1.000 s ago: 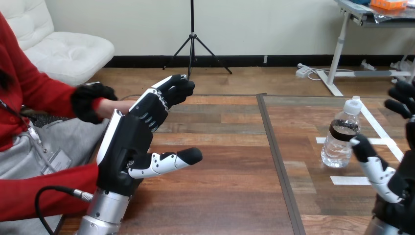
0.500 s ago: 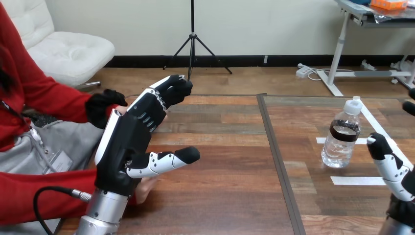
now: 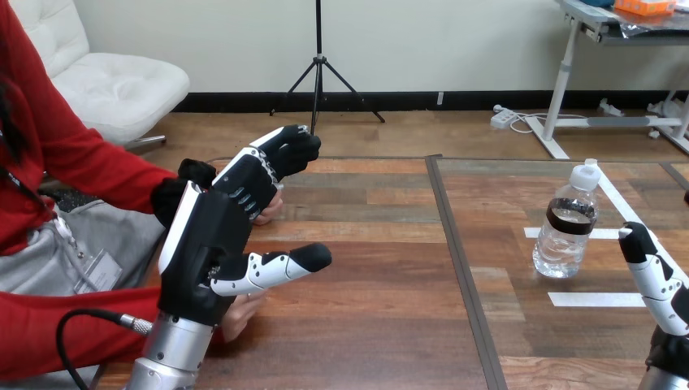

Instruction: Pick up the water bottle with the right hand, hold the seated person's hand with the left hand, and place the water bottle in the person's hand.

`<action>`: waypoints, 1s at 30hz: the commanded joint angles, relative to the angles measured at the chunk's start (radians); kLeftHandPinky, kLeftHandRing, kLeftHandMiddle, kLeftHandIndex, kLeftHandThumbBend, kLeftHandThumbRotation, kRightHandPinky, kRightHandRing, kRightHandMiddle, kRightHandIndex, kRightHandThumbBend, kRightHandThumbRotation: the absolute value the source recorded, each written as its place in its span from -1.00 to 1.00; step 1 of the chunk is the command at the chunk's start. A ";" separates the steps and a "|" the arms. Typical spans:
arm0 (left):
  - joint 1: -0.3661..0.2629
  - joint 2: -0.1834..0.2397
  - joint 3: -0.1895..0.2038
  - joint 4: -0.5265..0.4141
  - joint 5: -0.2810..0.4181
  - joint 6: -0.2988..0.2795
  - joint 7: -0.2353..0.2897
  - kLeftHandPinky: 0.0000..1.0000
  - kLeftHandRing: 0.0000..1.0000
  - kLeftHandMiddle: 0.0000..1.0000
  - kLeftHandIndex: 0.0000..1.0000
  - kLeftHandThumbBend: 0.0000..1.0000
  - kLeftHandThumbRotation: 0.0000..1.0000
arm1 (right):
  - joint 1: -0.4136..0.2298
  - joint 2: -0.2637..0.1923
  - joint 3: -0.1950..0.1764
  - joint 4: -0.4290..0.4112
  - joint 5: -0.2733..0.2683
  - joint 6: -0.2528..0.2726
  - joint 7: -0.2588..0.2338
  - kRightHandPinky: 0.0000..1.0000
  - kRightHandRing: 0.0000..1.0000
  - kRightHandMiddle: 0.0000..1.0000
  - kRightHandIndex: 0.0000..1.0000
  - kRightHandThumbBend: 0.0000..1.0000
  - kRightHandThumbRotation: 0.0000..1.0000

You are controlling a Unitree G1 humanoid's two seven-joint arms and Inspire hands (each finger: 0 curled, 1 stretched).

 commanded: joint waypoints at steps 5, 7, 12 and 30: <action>-0.034 -0.011 0.010 -0.041 -0.016 -0.005 0.001 0.66 0.62 0.59 0.59 1.00 -0.25 | -0.114 -0.054 0.026 0.092 0.040 0.057 0.063 0.75 0.80 0.81 0.79 1.00 -0.01; -0.033 -0.012 0.009 -0.043 -0.017 -0.005 0.000 0.66 0.62 0.59 0.59 1.00 -0.25 | -0.120 -0.057 0.026 0.104 0.050 0.069 0.074 0.76 0.81 0.82 0.81 1.00 -0.01; -0.030 -0.015 0.007 -0.046 -0.016 -0.009 0.000 0.66 0.62 0.59 0.59 1.00 -0.25 | -0.142 -0.074 0.029 0.150 0.045 0.107 0.083 0.81 0.83 0.84 0.84 1.00 0.00; -0.016 -0.018 0.005 -0.065 -0.013 -0.005 -0.002 0.64 0.61 0.58 0.59 1.00 -0.24 | -0.219 -0.076 0.033 0.261 0.120 0.220 0.183 0.88 0.87 0.87 0.90 1.00 -0.03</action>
